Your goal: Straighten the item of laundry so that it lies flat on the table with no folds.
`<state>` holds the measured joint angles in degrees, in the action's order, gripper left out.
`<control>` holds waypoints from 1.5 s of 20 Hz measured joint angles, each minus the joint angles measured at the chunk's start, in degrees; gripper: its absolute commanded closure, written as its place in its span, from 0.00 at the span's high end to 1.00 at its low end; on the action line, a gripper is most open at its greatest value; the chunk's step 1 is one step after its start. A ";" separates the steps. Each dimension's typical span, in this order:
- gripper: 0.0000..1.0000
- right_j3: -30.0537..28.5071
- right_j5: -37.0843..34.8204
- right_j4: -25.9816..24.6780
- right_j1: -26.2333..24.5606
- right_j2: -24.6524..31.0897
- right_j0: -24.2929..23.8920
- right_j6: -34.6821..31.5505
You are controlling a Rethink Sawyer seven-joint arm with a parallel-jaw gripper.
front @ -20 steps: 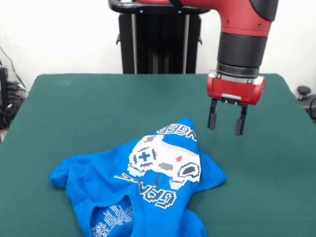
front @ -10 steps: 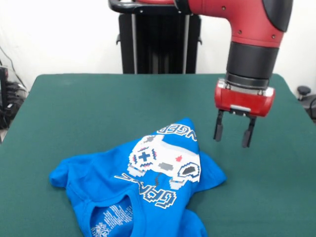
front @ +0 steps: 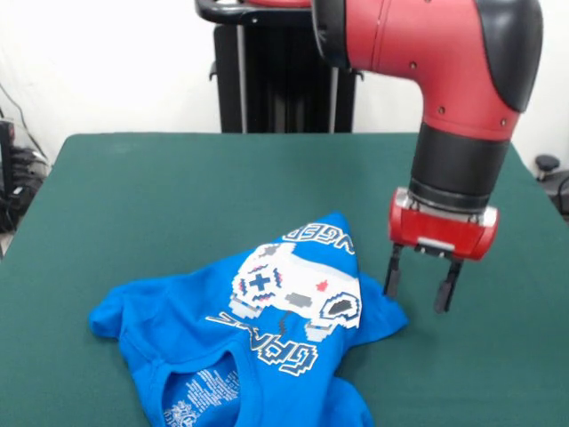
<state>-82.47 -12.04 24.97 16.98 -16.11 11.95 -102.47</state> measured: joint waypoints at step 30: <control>0.00 1.78 0.09 0.01 -3.50 3.42 -4.11 0.00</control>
<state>-80.69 -11.95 24.98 13.48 -12.68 7.85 -102.47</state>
